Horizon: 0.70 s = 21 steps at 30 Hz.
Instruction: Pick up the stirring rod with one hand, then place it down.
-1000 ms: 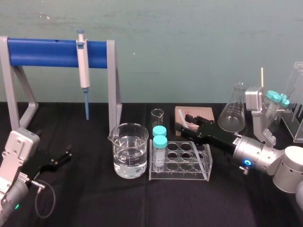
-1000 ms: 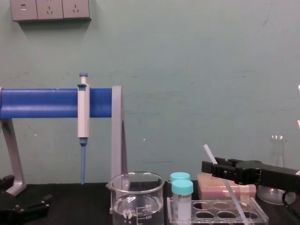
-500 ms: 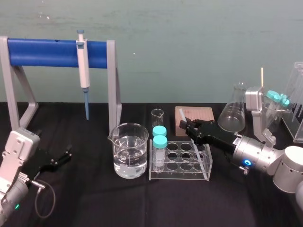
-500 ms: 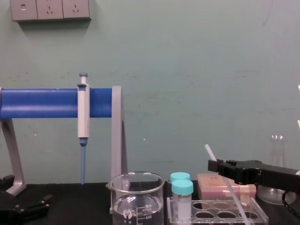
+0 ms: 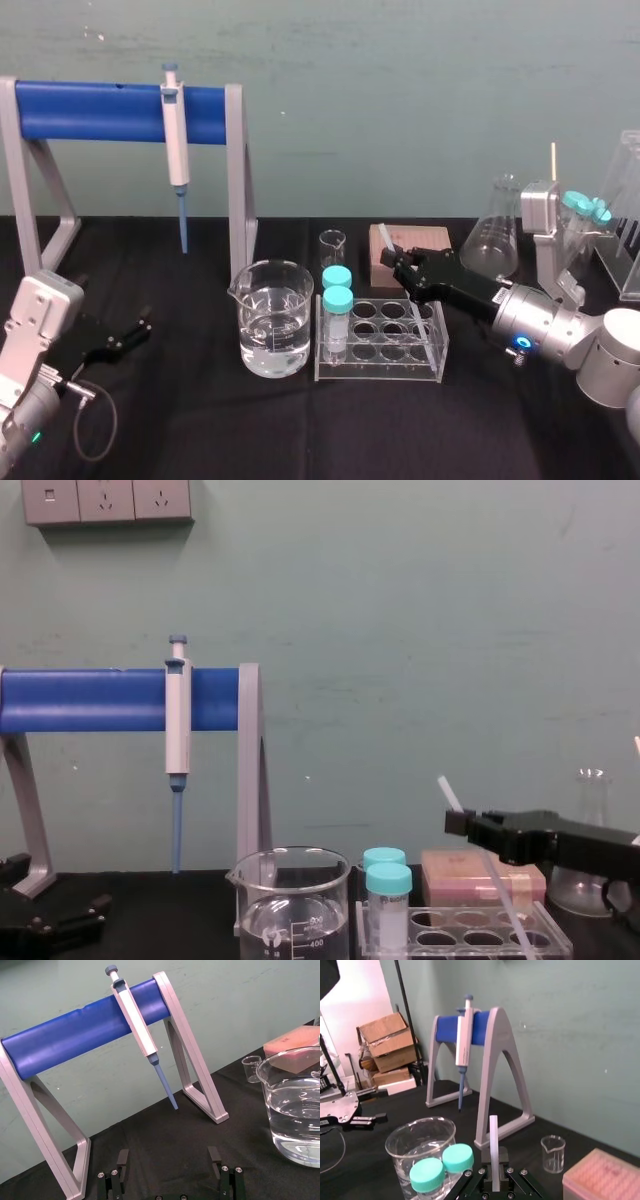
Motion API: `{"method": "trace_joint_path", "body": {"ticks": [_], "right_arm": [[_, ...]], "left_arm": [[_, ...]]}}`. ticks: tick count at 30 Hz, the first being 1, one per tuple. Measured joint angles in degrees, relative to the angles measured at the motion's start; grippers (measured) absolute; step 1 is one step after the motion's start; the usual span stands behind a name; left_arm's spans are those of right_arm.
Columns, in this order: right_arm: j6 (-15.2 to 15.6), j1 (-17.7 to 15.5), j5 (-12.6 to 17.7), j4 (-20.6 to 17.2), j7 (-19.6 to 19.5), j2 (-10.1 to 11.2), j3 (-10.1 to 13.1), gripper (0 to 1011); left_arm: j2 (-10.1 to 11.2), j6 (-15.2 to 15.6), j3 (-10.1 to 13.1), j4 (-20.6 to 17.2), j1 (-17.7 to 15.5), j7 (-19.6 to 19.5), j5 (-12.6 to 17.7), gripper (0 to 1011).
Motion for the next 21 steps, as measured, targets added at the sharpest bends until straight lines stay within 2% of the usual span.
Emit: {"method": "trace_joint_path", "body": {"ticks": [7, 8, 11, 14, 18, 21], "right_arm": [[-1.7, -2.9, 0.2, -7.6, -2.3, 1.0, 1.0, 72], [-2.5, -3.5, 0.2, -9.3, -2.9, 1.1, 1.1, 72], [-4.2, -4.3, 0.1, -11.5, -3.8, 1.2, 1.3, 72], [-8.7, -5.3, -0.9, -14.2, -5.4, 1.1, 1.8, 72], [-12.5, -5.8, -2.2, -15.6, -6.7, 0.7, 2.4, 72], [-17.5, -6.4, -3.7, -16.6, -8.3, 0.3, 3.4, 72]], "left_arm": [[0.0, 0.0, 0.0, 0.0, 0.0, 0.0, 0.0, 1000], [0.0, 0.0, 0.0, 0.0, 0.0, 0.0, 0.0, 1000], [0.0, 0.0, 0.0, 0.0, 0.0, 0.0, 0.0, 1000], [0.0, 0.0, 0.0, 0.0, 0.0, 0.0, 0.0, 1000], [0.0, 0.0, 0.0, 0.0, 0.0, 0.0, 0.0, 1000], [0.0, 0.0, 0.0, 0.0, 0.0, 0.0, 0.0, 1000]]}}
